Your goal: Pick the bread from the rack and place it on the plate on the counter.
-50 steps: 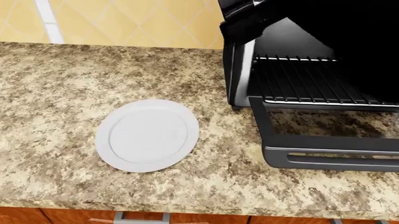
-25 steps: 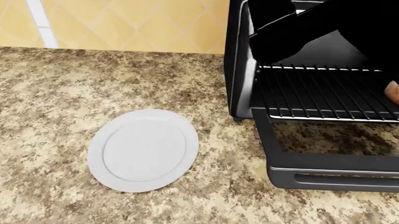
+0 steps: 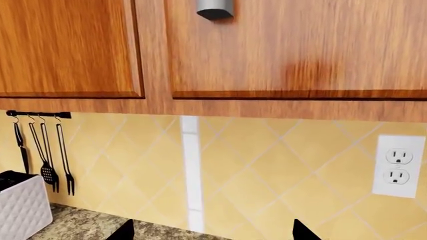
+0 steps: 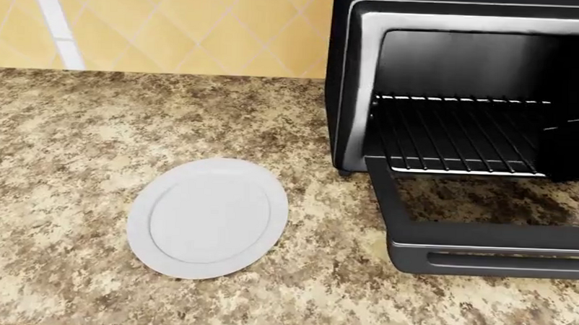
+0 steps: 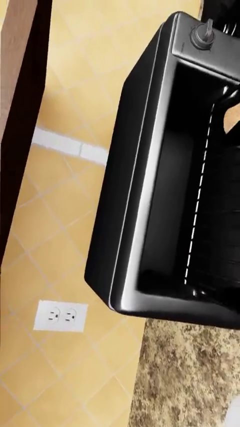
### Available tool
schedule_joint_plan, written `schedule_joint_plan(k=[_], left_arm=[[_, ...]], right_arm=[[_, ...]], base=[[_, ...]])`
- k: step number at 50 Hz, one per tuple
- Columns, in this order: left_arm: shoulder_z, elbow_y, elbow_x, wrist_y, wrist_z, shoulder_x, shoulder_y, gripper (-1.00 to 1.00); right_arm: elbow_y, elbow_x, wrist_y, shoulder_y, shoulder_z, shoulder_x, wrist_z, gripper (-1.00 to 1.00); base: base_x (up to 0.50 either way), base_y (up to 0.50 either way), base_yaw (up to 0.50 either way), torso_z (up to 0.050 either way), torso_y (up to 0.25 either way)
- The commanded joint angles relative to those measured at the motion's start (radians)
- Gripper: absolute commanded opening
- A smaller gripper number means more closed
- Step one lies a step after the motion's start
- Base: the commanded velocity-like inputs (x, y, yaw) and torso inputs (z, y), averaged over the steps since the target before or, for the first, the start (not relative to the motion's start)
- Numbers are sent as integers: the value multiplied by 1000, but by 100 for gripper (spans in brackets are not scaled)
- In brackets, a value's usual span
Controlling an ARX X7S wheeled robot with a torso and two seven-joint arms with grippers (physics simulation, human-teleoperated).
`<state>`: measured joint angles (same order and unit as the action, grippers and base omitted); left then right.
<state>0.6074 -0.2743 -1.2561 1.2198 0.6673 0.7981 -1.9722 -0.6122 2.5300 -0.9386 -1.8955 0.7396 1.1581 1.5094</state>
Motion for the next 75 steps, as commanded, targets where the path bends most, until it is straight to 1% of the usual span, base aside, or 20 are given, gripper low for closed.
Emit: schedule_joint_plan(k=[1, 4, 8, 11, 15, 19, 30, 37, 42, 48, 51, 52, 54, 55, 56, 62, 67, 72, 75], left_arm=[[-2, 3, -2, -12, -3, 9, 21, 100], [0, 1, 0, -13, -4, 7, 19, 100], [2, -1, 3, -19, -6, 7, 29, 100], [7, -13, 11, -24, -14, 0, 26, 100], [4, -9, 6, -23, -12, 2, 25, 100], [5, -7, 9, -26, -12, 7, 33, 100], [14, -19, 22, -39, -24, -1, 38, 100], [10, -11, 16, -43, -18, 5, 53, 100], [11, -11, 18, -50, -20, 5, 63, 100], [11, -19, 21, -59, -27, 7, 69, 100], [15, -26, 27, -63, -30, 1, 70, 100], [15, -25, 27, -64, -29, 1, 71, 100], [15, -22, 25, -64, -28, 0, 74, 100], [12, -21, 21, -64, -28, 2, 76, 100], [13, -22, 23, -66, -30, 4, 77, 100], [14, -27, 28, -70, -35, 9, 78, 100], [16, -28, 30, -75, -37, 9, 85, 100], [15, -29, 29, -81, -36, 9, 94, 100], [13, -30, 26, -81, -36, 11, 95, 100]], right_arm=[[-7, 13, 60, 33, 17, 145, -40, 100], [50, 2, 27, 32, 29, 160, -41, 100], [134, 21, -30, -1, 51, 145, -11, 100], [184, -1, -54, -9, 59, 158, -3, 100], [245, -19, -93, -37, 65, 145, 1, 100], [279, -65, -99, -17, 70, 141, -36, 100], [463, -174, -224, -16, 130, 47, -93, 100], [521, -273, -235, 31, 143, 30, -161, 100], [558, -290, -262, 30, 163, 5, -171, 100], [671, -279, -321, -43, 198, -37, -129, 100], [823, -244, -426, -171, 250, -122, -90, 100], [852, -242, -436, -190, 259, -137, -86, 100], [968, -217, -507, -260, 311, -200, -79, 100], [998, -263, -542, -281, 318, -224, -91, 100], [1037, -257, -548, -285, 333, -239, -97, 100], [1136, -406, -612, -284, 353, -270, -205, 100], [1204, -496, -597, -290, 374, -284, -273, 100], [1294, -683, -583, -309, 416, -313, -428, 100], [1328, -735, -577, -327, 435, -331, -481, 100]], base=[[0, 0, 0, 0, 0], [0, 0, 0, 0, 0], [0, 0, 0, 0, 0], [0, 0, 0, 0, 0], [0, 0, 0, 0, 0], [0, 0, 0, 0, 0], [0, 0, 0, 0, 0], [0, 0, 0, 0, 0], [0, 0, 0, 0, 0], [0, 0, 0, 0, 0], [0, 0, 0, 0, 0], [0, 0, 0, 0, 0], [0, 0, 0, 0, 0], [0, 0, 0, 0, 0], [0, 0, 0, 0, 0], [0, 0, 0, 0, 0], [0, 0, 0, 0, 0], [0, 0, 0, 0, 0], [0, 0, 0, 0, 0]])
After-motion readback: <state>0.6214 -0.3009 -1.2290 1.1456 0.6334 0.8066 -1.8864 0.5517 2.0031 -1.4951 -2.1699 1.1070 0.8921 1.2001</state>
